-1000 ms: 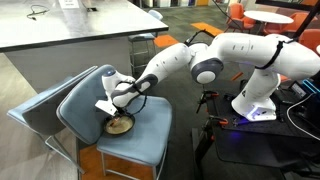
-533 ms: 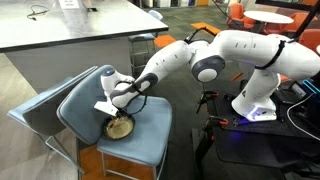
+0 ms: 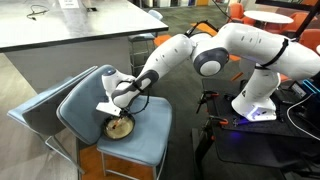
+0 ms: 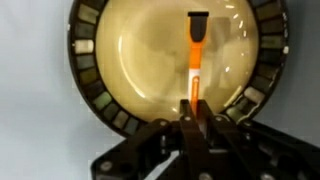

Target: Take the pen out of the bowl and put it on the chair

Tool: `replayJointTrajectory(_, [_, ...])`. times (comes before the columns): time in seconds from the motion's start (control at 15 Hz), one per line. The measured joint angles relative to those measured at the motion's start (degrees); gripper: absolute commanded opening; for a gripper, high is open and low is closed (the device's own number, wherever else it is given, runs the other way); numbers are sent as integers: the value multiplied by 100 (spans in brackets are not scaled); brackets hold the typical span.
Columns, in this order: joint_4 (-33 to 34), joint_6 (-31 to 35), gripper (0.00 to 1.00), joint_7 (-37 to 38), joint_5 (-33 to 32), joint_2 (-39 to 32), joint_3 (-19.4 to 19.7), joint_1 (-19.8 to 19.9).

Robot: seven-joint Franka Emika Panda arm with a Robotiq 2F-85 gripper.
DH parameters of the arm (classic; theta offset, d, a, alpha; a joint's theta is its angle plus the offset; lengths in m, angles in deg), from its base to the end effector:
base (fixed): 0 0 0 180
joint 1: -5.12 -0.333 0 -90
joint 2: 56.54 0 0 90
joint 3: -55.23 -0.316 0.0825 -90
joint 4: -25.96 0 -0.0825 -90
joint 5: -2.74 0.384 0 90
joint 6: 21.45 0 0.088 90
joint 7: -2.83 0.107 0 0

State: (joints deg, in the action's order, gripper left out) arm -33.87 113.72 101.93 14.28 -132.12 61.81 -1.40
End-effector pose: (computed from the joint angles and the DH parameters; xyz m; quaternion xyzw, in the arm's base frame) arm 0.7433 0.0300 0.0120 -0.6265 0.7793 0.0105 0.0116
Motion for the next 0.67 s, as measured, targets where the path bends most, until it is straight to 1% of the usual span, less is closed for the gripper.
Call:
replayJointTrajectory(0.27, [-944,211,3,-10,0,633,24,-123])
replayJointTrajectory(0.67, [-2465,368,3,-10,0,1609,310,-112])
